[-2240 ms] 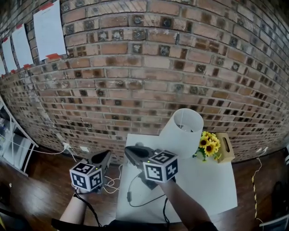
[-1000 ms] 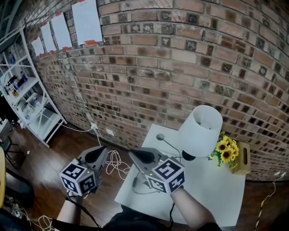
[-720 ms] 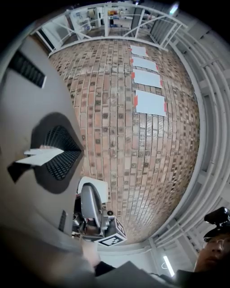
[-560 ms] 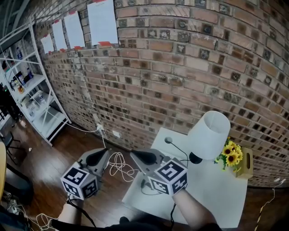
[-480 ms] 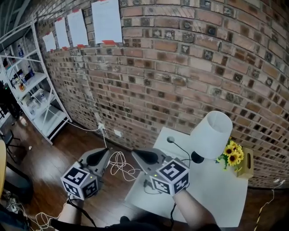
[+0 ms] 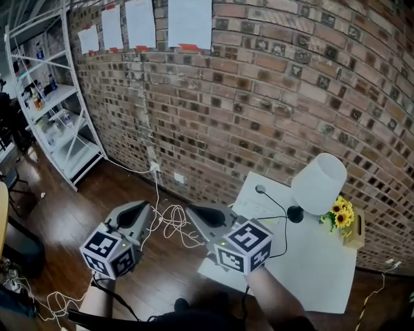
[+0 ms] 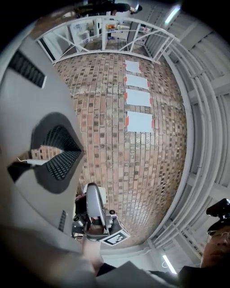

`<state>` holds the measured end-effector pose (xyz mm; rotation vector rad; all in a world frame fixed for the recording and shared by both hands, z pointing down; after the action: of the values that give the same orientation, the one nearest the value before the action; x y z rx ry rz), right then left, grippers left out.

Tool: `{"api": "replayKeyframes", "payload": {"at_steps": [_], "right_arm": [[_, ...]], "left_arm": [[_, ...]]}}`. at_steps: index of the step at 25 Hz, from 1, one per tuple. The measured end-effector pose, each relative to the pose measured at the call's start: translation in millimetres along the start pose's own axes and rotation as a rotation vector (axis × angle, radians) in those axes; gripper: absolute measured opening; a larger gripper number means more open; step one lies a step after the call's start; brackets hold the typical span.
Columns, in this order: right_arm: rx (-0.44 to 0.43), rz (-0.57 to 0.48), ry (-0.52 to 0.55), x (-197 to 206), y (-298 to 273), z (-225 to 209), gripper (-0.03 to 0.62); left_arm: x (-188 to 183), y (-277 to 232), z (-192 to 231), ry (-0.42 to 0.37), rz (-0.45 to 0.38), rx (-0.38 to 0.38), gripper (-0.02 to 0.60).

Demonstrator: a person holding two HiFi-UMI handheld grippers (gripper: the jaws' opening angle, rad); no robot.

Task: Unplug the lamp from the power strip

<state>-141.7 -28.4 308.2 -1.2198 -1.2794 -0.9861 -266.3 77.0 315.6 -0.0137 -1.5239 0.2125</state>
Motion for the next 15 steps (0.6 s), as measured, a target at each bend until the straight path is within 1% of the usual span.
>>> {"api": "replayKeyframes", "payload": {"at_steps": [2, 5, 9, 12, 15], "right_arm": [[-0.016, 0.008, 0.006, 2, -7, 17, -0.017], [-0.032, 0.015, 0.019, 3, -14, 41, -0.017], [-0.039, 0.015, 0.011, 5, -18, 70, -0.017], [-0.044, 0.028, 0.009, 10, -18, 84, -0.017], [-0.05, 0.037, 0.014, 10, -13, 89, -0.017]], "left_arm": [[5, 18, 7, -0.02, -0.005, -0.019, 0.008], [8, 41, 8, 0.0, -0.009, -0.021, 0.008], [19, 67, 17, 0.007, -0.031, -0.019, 0.008], [25, 76, 16, 0.05, -0.042, -0.019, 0.008], [28, 77, 13, 0.056, -0.044, -0.016, 0.008]]}}
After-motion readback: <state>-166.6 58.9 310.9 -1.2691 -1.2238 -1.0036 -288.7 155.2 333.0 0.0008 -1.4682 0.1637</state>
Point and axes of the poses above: the fingertips, and each gripper's own axes: y backward along the fingers, z to its left, x out of its underside, the point moved 5 cm from there along y, backward along the fingers, and after that the axes turned 12 degrees about x, right-handed, at the moved point
